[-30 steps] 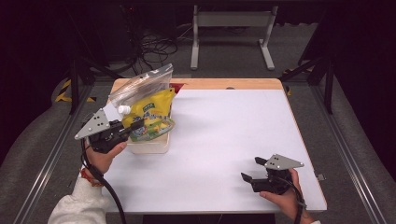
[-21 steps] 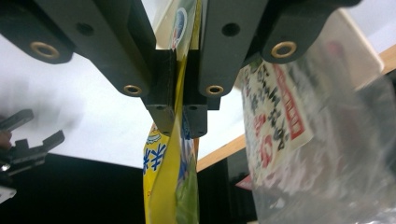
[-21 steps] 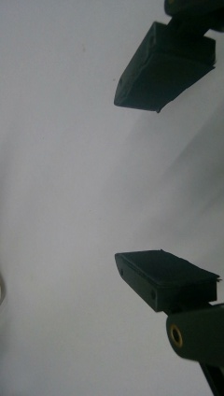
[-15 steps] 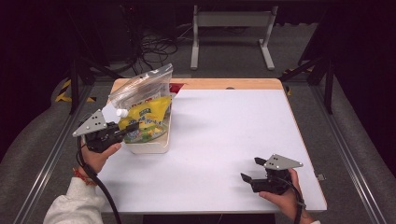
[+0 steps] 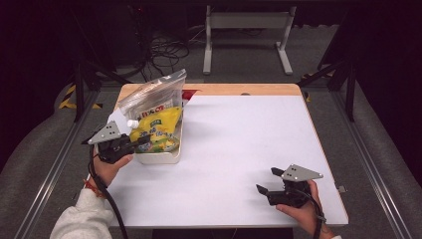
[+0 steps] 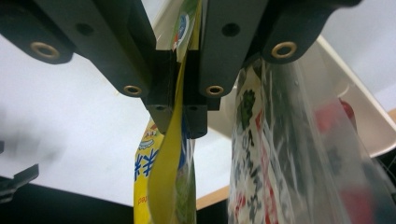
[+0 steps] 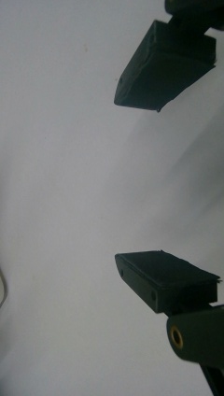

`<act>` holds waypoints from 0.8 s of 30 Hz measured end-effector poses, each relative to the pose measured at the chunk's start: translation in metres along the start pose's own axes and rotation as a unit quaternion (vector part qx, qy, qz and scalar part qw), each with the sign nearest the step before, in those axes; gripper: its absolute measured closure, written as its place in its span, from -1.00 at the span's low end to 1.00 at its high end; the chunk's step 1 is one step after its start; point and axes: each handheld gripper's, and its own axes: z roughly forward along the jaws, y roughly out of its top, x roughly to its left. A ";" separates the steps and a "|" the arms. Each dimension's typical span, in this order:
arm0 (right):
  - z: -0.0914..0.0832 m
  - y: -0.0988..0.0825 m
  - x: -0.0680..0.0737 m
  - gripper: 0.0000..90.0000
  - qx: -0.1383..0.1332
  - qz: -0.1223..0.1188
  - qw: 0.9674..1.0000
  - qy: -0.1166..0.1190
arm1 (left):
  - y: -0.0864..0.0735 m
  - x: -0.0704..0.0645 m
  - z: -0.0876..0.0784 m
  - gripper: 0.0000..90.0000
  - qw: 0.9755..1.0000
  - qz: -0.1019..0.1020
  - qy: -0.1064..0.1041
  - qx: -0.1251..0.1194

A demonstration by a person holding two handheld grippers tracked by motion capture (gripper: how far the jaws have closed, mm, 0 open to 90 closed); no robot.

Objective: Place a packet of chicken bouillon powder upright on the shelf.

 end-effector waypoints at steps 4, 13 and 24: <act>-0.001 0.002 -0.001 -0.56 -0.003 0.003 1.000 -0.001 | -0.007 0.003 0.001 0.92 1.000 -0.018 0.005 -0.003; -0.003 0.004 0.000 -0.56 -0.005 -0.004 1.000 -0.007 | -0.019 0.007 0.002 0.92 0.999 -0.024 0.028 0.015; -0.001 0.004 -0.001 -0.56 0.000 -0.009 1.000 -0.005 | -0.016 -0.001 0.000 0.79 0.998 -0.021 0.053 0.011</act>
